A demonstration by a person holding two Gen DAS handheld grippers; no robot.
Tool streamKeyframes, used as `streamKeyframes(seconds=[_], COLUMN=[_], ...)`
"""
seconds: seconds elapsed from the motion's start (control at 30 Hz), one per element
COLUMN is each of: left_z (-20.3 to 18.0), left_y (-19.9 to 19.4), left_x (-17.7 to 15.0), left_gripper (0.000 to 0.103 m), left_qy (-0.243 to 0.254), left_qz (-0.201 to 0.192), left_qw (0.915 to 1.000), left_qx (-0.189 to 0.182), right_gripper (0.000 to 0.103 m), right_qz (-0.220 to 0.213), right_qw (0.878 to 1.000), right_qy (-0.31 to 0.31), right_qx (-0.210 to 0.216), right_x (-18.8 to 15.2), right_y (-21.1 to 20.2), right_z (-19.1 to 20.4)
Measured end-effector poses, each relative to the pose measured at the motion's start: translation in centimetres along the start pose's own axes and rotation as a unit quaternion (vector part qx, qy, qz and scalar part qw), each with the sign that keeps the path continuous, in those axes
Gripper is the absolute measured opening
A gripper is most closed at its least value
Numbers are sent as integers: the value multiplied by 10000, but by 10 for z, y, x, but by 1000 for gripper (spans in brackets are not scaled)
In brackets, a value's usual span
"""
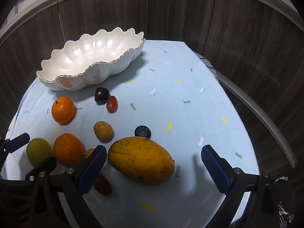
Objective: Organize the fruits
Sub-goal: 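Move the left tool to the green apple while the right tool approaches the mango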
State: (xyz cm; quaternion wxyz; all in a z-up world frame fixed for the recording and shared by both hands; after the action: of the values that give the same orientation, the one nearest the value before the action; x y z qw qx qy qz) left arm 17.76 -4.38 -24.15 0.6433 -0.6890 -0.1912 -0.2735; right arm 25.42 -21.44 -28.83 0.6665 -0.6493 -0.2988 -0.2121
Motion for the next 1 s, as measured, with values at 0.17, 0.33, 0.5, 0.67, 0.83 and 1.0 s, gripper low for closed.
streamKeyframes(seconds=[0.17, 0.33, 0.5, 0.67, 0.83, 1.0], left_z=[0, 0, 0, -2, -3, -3], left_y=[0, 1, 2, 1, 0, 0], left_x=[1, 0, 1, 0, -1, -6], left_gripper=[84, 84, 82, 72, 66, 59], left_qy=[-28, -61, -107, -95, -125, -98], left_qz=[-24, -49, -97, -132, -104, -58], left_qw=[10000, 9999, 9998, 9995, 9992, 9994], left_qx=[-29, -86, -143, -275, -365, -325], right_gripper=[97, 95, 84, 80, 79, 78], right_qz=[62, 69, 216, 263, 225, 220], right_qw=[10000, 9999, 9995, 9992, 9992, 9992], right_qy=[-4, -68, -136, -126, -144, -154], right_qx=[38, 67, 210, 273, 300, 311], right_x=[-1, -2, -5, -9, -10, -10], right_y=[8, 12, 20, 23, 22, 20], right_z=[2, 6, 13, 14, 14, 14])
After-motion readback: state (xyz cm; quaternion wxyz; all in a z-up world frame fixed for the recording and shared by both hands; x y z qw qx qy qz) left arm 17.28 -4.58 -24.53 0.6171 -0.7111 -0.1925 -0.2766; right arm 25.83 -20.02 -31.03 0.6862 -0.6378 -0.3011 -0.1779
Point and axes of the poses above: each gripper's, at about its wrist camera, not at the fingertips, and y roughly the way its jaws point, z to its left, x to its top, the point moved 6 cm from there along y, roughly the way its jaws point, and after that the axes turned 4 degrees about -y, right-handed, at the moved point
